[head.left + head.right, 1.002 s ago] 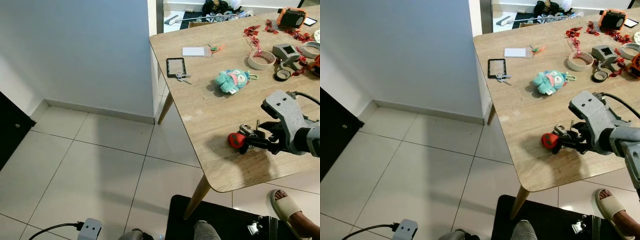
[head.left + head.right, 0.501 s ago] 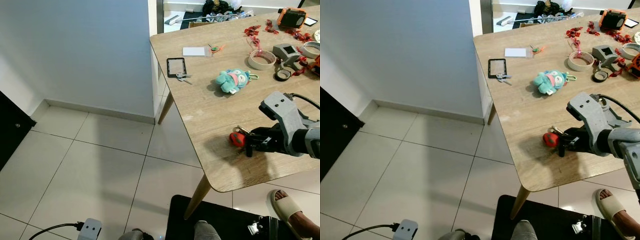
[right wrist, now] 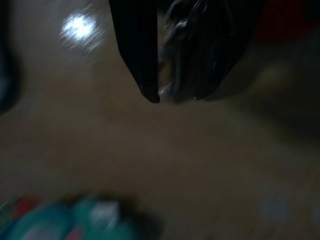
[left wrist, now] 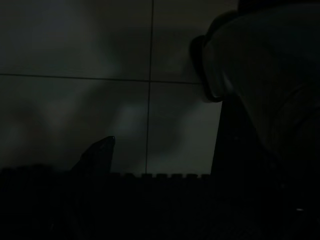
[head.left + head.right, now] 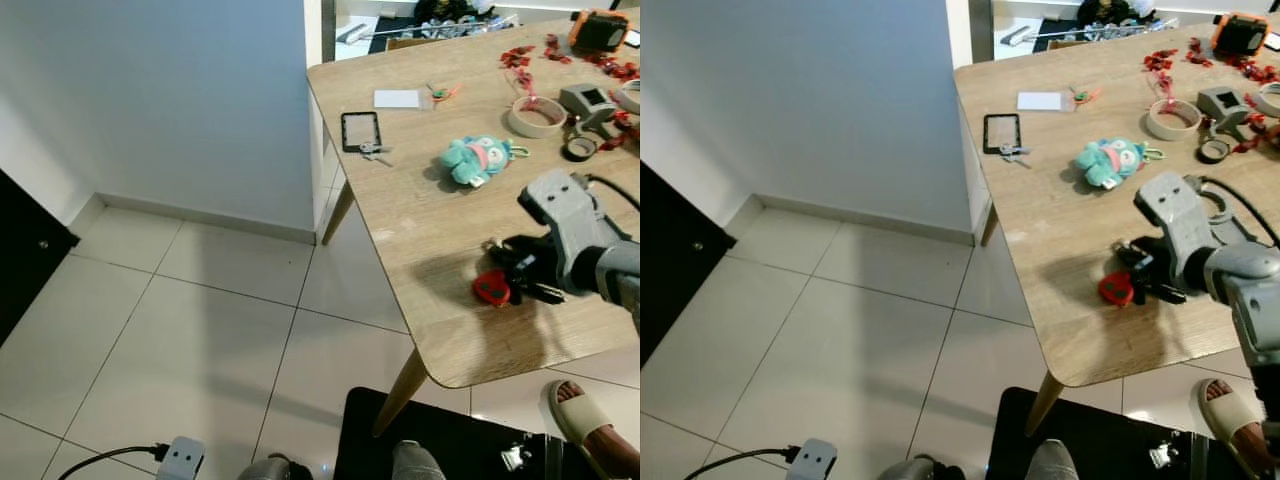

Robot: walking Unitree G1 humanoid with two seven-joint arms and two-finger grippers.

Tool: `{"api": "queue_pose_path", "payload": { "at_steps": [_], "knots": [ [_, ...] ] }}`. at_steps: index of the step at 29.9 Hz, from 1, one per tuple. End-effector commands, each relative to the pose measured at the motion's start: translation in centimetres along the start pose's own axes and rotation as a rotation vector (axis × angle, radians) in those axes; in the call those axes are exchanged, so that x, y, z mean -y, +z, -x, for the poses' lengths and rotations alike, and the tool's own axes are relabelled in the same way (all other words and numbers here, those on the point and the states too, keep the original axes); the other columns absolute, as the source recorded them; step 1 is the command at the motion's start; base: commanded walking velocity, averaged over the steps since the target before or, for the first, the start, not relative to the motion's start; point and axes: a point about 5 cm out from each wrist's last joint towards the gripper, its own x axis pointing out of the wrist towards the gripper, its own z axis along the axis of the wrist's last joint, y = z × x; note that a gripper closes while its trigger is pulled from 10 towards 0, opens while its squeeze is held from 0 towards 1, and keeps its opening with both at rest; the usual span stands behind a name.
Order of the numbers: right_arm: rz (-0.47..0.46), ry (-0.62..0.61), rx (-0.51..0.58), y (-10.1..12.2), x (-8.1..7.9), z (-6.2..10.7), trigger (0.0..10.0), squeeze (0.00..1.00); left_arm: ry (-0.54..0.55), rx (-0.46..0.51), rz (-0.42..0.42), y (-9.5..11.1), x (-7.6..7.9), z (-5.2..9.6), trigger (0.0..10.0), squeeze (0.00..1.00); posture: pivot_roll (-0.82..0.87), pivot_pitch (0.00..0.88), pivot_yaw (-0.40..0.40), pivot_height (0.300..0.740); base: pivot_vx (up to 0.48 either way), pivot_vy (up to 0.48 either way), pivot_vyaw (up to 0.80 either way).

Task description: Hang keys on a hook

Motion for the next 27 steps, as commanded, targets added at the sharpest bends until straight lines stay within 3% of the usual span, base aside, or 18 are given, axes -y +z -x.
{"api": "queue_pose_path", "payload": {
  "at_steps": [1,8,10,14,15,16,17,24,25,26,27],
  "knots": [
    [-0.016,-0.027,0.030,0.0,0.3,0.0,10.0,0.00,-0.008,-0.037,-0.002,-1.2,0.2,0.3,10.0,0.00,-0.16,0.221,0.108,0.740,0.000,0.000,0.00],
    [-0.027,-0.061,0.044,0.0,0.5,-0.2,10.0,0.00,-0.007,-0.035,-0.003,-1.1,0.2,0.2,10.0,0.00,-0.16,0.216,0.108,0.740,0.000,0.000,0.00],
    [-0.047,-0.015,-0.026,-0.6,0.2,-0.1,10.0,0.00,-0.009,-0.034,-0.006,-1.0,0.2,0.2,10.0,0.00,-0.16,0.216,0.108,0.740,0.000,0.000,0.00],
    [-0.062,-0.012,-0.065,-0.8,0.3,0.3,10.0,0.00,-0.008,-0.035,-0.009,-1.0,0.1,0.2,10.0,0.00,-0.16,0.212,0.111,0.740,0.000,0.000,0.00],
    [-0.061,-0.027,-0.069,-0.7,0.6,0.5,10.0,0.22,-0.008,-0.034,-0.009,-1.0,0.1,0.2,10.0,0.00,-0.16,0.212,0.111,0.740,0.000,0.000,0.00],
    [-0.061,-0.027,-0.069,-0.7,0.6,0.5,10.0,0.22,-0.008,-0.034,-0.009,-1.0,0.1,0.2,10.0,0.00,-0.16,0.212,0.111,0.740,0.000,0.000,0.00],
    [-0.028,-0.045,-0.089,-0.6,1.0,0.9,10.0,1.00,-0.007,-0.035,-0.010,-0.9,0.1,0.2,10.0,0.00,-0.16,0.212,0.111,0.740,0.000,0.000,0.00],
    [-0.018,-0.055,-0.085,0.5,1.3,1.6,10.0,1.00,-0.011,-0.035,-0.010,-0.9,0.1,0.2,10.0,0.00,-0.16,0.217,0.112,0.740,0.000,0.000,0.00],
    [-0.020,-0.046,-0.092,0.5,1.2,1.7,10.0,0.86,-0.012,-0.035,-0.010,-1.0,0.2,0.2,10.0,0.00,-0.16,0.217,0.112,0.740,0.000,0.000,0.00],
    [-0.020,-0.046,-0.092,0.5,1.2,1.7,10.0,0.86,-0.012,-0.035,-0.010,-1.0,0.2,0.2,10.0,0.00,-0.16,0.217,0.112,0.740,0.000,0.000,0.00],
    [-0.022,-0.020,-0.112,0.5,1.0,1.7,10.0,0.41,-0.015,-0.035,-0.010,-1.0,0.3,0.2,10.0,0.00,-0.16,0.220,0.111,0.740,0.000,0.000,0.00]
  ]
}}
